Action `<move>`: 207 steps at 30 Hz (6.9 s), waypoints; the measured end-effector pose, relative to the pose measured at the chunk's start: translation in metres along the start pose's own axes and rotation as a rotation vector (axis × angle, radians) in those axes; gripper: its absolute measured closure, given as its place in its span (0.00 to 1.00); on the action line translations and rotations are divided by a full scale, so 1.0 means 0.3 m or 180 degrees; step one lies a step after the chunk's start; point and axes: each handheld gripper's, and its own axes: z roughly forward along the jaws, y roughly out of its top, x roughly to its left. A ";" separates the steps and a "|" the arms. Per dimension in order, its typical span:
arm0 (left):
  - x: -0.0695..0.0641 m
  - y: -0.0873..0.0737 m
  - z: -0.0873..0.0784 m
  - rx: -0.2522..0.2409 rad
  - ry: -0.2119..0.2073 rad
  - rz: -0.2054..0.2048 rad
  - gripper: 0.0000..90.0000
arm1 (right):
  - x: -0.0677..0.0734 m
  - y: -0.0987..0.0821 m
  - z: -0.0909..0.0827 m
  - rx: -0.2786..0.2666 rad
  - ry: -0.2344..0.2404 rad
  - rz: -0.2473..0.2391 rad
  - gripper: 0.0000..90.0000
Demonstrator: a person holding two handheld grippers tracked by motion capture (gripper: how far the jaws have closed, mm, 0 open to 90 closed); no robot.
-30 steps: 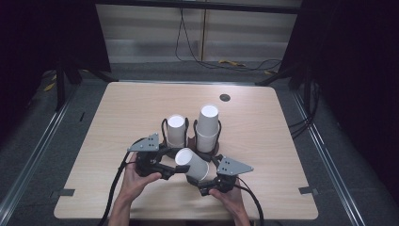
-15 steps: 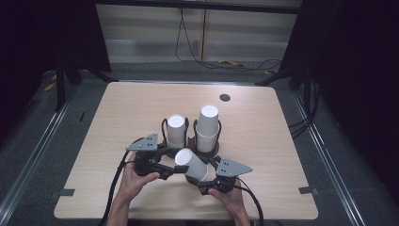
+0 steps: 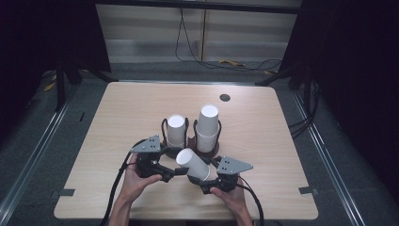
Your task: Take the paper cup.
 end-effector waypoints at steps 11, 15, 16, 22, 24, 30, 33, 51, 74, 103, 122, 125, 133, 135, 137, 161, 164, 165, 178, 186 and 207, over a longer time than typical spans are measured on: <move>-0.012 -0.015 -0.010 0.0023 0.0133 0.0310 0.24 | -0.011 0.005 -0.018 0.0156 -0.0066 -0.0031 0.30; -0.013 -0.022 -0.023 -0.0050 0.0152 0.0311 0.28 | -0.015 0.006 -0.024 0.0186 -0.0087 -0.0016 0.30; -0.011 -0.024 -0.026 -0.0036 0.0134 0.0294 0.28 | -0.015 0.006 -0.025 0.0196 -0.0084 -0.0015 0.30; -0.003 -0.041 -0.033 -0.0002 0.0055 0.0182 0.28 | -0.020 0.009 -0.033 0.0322 -0.0068 -0.0013 0.30; -0.007 -0.044 -0.028 0.0021 0.0069 0.0169 0.26 | -0.021 0.010 -0.034 0.0375 -0.0050 0.0003 0.30; -0.009 -0.046 -0.029 0.0050 0.0069 0.0231 0.23 | -0.023 0.021 -0.037 0.0538 -0.0027 0.0000 0.30; -0.010 -0.046 -0.029 0.0042 0.0136 0.0260 0.23 | -0.028 0.024 -0.041 0.0616 -0.0007 0.0007 0.31; 0.002 -0.036 -0.055 0.0031 0.0133 0.0228 0.20 | -0.036 0.085 -0.012 0.1137 0.0108 -0.0105 0.31; 0.012 -0.023 -0.042 0.0304 0.0101 0.0287 0.21 | -0.047 0.136 0.021 0.1665 0.0159 -0.0325 0.31; 0.025 -0.031 0.001 0.0539 0.0016 0.0216 0.27 | -0.049 0.207 0.072 0.2166 0.0305 -0.0653 0.31; 0.044 -0.033 0.041 0.0851 -0.0081 0.0228 0.26 | -0.035 0.209 0.108 0.2445 0.0358 -0.0849 0.32; 0.045 -0.035 0.047 0.0878 -0.0112 0.0237 0.27 | -0.031 0.219 0.110 0.2483 0.0360 -0.0907 0.32; 0.045 -0.037 0.055 0.0918 -0.0182 0.0233 0.28 | -0.018 0.221 0.127 0.2554 0.0388 -0.0984 0.32; 0.047 -0.038 0.056 0.0943 -0.0204 0.0247 0.28 | -0.014 0.221 0.131 0.2563 0.0396 -0.1003 0.32; 0.048 -0.040 0.057 0.0979 -0.0196 0.0242 0.28 | -0.014 0.221 0.135 0.2572 0.0409 -0.1012 0.32; 0.042 -0.029 0.076 0.0967 -0.0453 0.0285 0.34 | 0.003 0.226 0.137 0.2507 0.0498 -0.1137 0.32; 0.040 -0.029 0.072 0.0947 -0.0477 0.0267 0.35 | 0.003 0.223 0.136 0.2493 0.0530 -0.1129 0.32; 0.039 -0.030 0.071 0.0940 -0.0479 0.0254 0.35 | 0.002 0.223 0.135 0.2488 0.0537 -0.1144 0.31; 0.030 -0.032 0.038 0.0820 -0.0353 0.0303 0.37 | -0.023 0.209 0.125 0.2320 0.0430 -0.0856 0.17; 0.028 -0.044 0.026 0.0725 -0.0317 0.0275 0.36 | -0.042 0.187 0.099 0.2192 0.0364 -0.0638 0.16; 0.027 -0.068 0.010 0.0472 -0.0152 0.0207 0.36 | -0.083 0.085 0.016 0.1800 0.0119 -0.0078 0.16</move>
